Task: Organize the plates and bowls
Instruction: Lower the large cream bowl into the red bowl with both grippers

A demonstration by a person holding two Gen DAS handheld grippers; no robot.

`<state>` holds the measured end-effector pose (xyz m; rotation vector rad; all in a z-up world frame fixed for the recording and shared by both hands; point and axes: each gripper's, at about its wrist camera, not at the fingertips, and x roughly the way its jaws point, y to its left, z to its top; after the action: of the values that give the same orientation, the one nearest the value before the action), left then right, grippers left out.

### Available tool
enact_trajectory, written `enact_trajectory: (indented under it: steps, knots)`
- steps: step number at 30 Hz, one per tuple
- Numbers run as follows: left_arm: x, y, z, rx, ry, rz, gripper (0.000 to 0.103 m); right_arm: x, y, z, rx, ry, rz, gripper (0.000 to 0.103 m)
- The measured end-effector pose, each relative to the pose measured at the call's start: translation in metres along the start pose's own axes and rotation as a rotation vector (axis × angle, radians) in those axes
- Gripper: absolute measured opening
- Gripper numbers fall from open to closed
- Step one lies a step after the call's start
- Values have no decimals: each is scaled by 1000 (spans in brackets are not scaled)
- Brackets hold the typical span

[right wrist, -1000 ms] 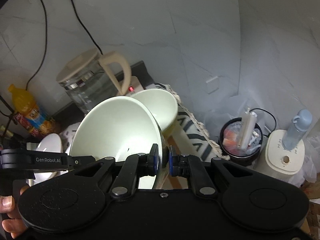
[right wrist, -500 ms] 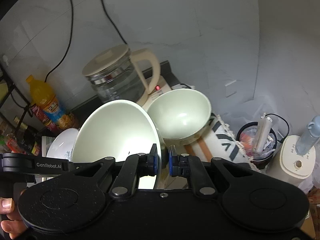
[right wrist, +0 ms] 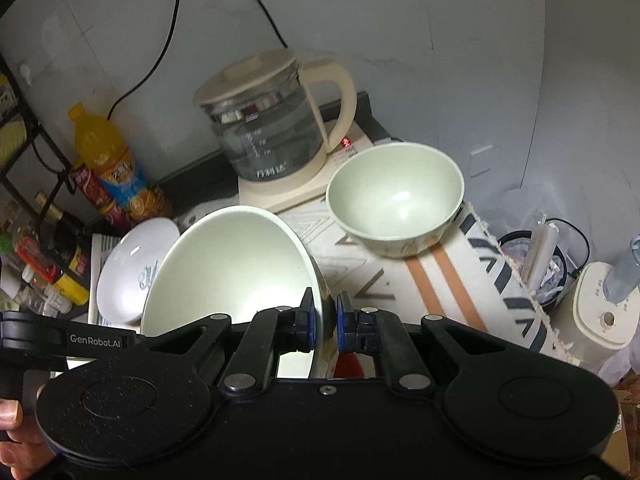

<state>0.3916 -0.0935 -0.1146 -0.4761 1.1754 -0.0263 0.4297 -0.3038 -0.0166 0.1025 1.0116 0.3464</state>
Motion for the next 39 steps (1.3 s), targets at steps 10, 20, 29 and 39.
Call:
enact_trajectory:
  steps: [10, 20, 29, 39]
  knots:
    - [18, 12, -11, -15, 83, -3, 4, 8, 4, -16, -13, 47, -37, 9]
    - [41, 23, -18, -46, 159, 5, 5, 23, 5, -24, -12, 77, -76, 9]
    - [37, 23, -16, -45, 146, 33, 8, 28, 3, -24, -13, 82, -82, 11]
    - [9, 12, -11, 31, 96, 85, 17, 33, 6, -28, -30, 98, -91, 11]
